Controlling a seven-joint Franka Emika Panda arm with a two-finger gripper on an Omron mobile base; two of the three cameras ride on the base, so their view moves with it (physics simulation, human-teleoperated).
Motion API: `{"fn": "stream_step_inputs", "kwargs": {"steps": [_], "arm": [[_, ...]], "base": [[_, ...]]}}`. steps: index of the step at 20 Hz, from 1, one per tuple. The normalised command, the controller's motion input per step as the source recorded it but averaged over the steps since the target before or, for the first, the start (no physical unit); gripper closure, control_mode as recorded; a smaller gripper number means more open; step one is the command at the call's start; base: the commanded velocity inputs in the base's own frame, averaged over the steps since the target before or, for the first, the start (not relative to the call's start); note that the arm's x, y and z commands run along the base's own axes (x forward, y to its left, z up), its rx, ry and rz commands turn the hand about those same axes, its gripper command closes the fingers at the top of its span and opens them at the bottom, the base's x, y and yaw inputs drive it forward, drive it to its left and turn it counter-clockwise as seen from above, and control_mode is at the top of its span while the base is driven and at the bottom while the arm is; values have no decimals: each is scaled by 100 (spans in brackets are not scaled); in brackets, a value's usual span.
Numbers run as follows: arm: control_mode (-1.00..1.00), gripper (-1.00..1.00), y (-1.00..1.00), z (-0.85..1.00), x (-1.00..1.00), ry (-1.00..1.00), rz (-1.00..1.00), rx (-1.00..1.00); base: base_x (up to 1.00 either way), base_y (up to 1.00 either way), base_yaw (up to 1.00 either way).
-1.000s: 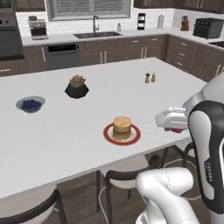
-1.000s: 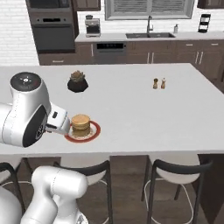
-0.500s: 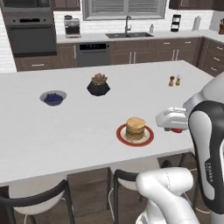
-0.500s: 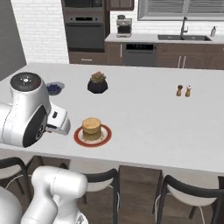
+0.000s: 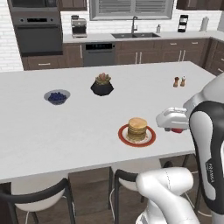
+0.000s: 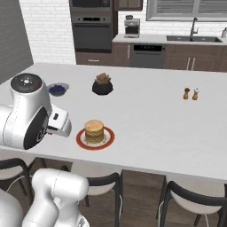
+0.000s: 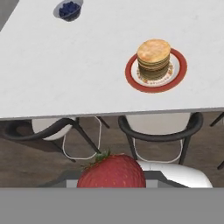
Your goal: Take the strawberry from the fridge and place it on top of the pancake, located on the dining counter.
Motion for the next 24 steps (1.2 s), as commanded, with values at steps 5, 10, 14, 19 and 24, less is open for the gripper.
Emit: {"fn": "stream_step_inputs", "kwargs": {"steps": [5, 10, 14, 19, 24], "arm": [[-100, 100, -12, -12, 100, 19, 7, 0], [-100, 100, -11, -25, 99, 20, 4, 0], [-100, 100, 0, -58, 79, 12, 0, -1], [-100, 100, 0, -65, 69, 8, 0, -3], [-100, 100, -9, -25, 54, 0, 0, 0]], "base": [[0, 0, 0], [0, 0, 0], [0, 0, 0], [0, 0, 0], [0, 0, 0]]}}
